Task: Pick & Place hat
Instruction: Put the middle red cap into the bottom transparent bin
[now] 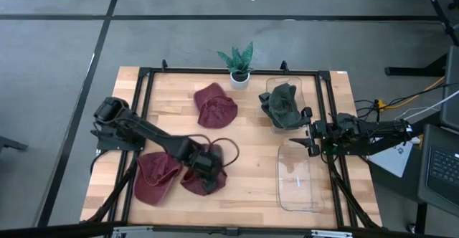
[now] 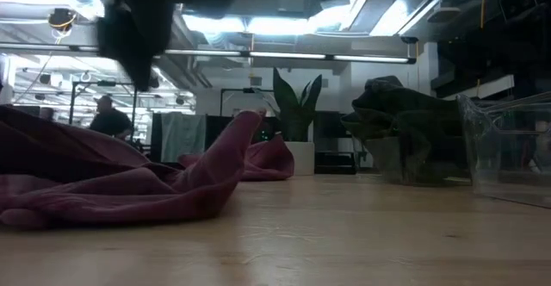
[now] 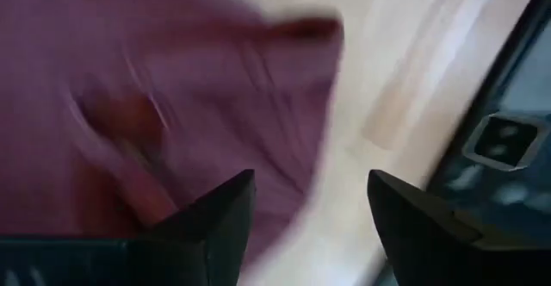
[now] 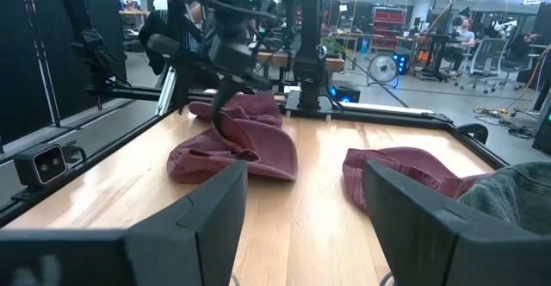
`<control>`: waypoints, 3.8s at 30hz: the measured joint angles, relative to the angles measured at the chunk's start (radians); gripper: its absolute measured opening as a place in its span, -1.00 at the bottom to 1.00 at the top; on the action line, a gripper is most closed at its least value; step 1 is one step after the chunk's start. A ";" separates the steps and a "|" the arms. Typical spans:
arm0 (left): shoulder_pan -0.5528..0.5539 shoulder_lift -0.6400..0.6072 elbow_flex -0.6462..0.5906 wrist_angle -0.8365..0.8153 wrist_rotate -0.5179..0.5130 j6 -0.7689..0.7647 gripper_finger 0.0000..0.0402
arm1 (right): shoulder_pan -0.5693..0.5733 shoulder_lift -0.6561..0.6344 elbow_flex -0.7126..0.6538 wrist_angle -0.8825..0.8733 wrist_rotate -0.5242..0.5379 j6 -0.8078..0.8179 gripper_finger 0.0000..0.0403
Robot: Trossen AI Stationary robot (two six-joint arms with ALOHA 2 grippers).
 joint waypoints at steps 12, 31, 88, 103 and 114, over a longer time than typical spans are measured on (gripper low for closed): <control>-0.093 0.097 0.000 -0.012 -0.015 -0.684 0.05 | 0.000 0.000 0.000 0.000 0.000 0.000 0.14; -0.043 0.259 0.005 -0.096 -0.070 -0.473 -0.14 | 0.000 0.000 0.000 0.000 0.000 0.000 0.14; 0.114 -0.285 0.071 0.205 -0.340 0.881 -0.98 | 0.000 0.000 0.000 0.000 0.000 0.000 0.14; 0.152 0.041 0.424 0.345 -0.284 1.113 -0.98 | 0.000 0.000 0.000 0.000 0.000 0.000 0.14; 0.153 0.275 0.549 0.482 -0.199 1.144 -0.98 | 0.000 0.000 0.000 0.000 0.000 0.000 0.14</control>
